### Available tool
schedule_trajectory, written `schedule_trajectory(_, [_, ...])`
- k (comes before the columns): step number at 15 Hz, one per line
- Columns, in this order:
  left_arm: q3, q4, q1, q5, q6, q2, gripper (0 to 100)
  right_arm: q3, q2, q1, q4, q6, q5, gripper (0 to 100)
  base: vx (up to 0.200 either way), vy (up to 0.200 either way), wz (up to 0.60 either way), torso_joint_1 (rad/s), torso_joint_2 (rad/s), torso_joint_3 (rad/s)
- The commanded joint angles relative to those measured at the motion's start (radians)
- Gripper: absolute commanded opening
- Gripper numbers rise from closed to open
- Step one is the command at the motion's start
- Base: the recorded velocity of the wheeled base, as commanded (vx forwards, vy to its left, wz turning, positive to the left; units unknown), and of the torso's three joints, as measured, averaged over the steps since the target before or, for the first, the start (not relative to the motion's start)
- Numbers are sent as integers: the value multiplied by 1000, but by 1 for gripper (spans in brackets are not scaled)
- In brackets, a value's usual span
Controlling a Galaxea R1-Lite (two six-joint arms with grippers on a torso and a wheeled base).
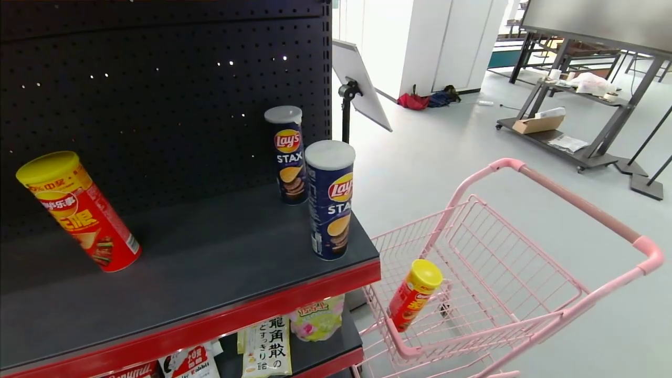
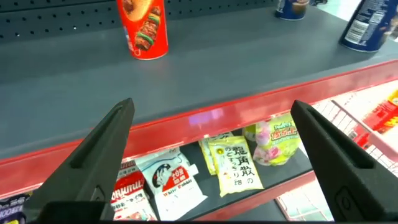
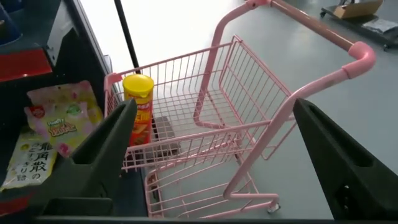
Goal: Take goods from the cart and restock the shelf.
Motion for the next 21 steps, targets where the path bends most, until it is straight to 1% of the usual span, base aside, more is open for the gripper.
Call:
schedule_trajectory(1, [0,-1,0,0,0,1,100,0,0,1,1,0,-1,100,0,0,0,-124,310,159])
schedule_trajectory(13, [0,-1,0,0,-2,1,100,0,0,1,1,-1,-3,100,0,0,0,-139,359,210])
schedule_trajectory(19, [0,-1,0,1,0,1,100,0,0,1,1,-3,-4,100,0,0,0,-176,492,308])
schedule_trajectory(21, [0,-1,0,1,0,1,100,0,0,1,1,-3,-3,100,0,0,0,-85,261,173])
